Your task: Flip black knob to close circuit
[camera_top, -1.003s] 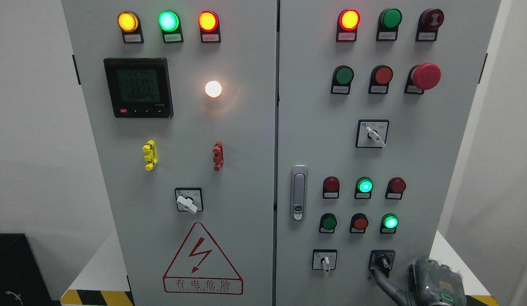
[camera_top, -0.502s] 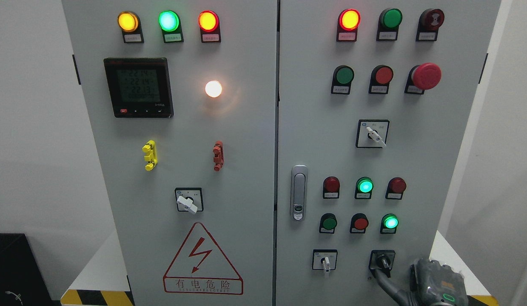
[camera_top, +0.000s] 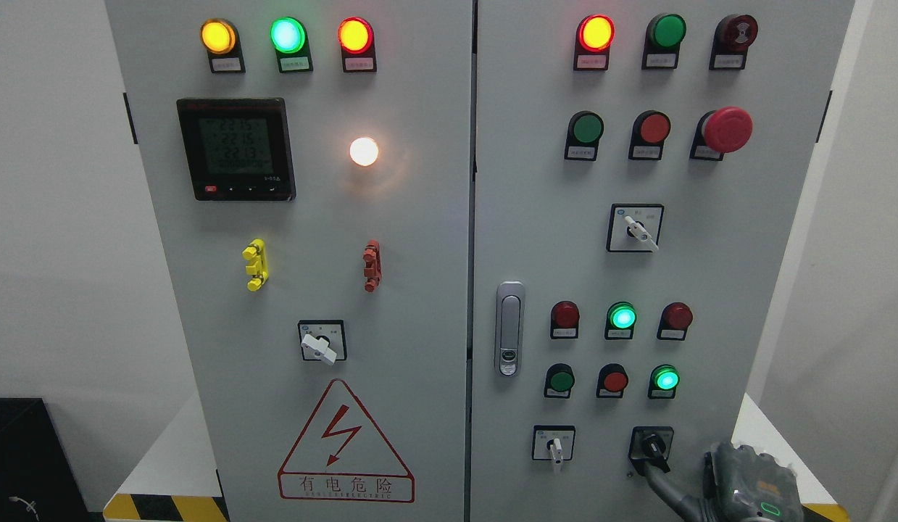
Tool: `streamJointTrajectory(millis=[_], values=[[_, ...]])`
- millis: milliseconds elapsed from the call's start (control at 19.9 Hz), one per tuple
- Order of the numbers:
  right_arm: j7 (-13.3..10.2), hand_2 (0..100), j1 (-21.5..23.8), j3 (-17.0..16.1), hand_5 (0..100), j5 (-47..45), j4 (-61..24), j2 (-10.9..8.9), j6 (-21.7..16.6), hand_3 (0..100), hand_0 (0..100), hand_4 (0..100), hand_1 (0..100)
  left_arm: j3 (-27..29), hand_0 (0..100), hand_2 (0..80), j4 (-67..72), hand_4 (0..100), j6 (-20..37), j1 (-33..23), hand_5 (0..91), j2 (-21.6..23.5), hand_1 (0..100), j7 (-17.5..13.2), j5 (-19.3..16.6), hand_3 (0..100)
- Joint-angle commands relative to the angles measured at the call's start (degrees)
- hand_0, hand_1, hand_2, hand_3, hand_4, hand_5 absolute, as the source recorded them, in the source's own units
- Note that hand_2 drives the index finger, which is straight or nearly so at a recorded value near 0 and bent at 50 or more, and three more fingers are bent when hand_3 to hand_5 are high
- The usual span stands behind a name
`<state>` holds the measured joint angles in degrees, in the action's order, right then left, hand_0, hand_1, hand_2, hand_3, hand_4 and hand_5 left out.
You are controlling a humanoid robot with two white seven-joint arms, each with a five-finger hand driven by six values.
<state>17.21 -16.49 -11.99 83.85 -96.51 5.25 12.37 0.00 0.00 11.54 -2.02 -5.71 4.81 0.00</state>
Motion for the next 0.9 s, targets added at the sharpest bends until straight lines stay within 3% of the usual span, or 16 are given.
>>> streamJointTrajectory(millis=[0,853], values=[[0.3,79,-0.5,-0.6,79,-0.3,-0.1,-0.06,0.1,99,0,82,9,-1.1,0,0.0,1.3,0,0.0,0.0,0.0,0.0,0,0.0,-1.2,0],[0.4,79,-1.4,-1.3,79,-0.4,0.0,-0.06,0.1,99,0,82,9,-1.1,0,0.0,1.2,0,0.0,0.0,0.0,0.0,0,0.0,-1.2,0]])
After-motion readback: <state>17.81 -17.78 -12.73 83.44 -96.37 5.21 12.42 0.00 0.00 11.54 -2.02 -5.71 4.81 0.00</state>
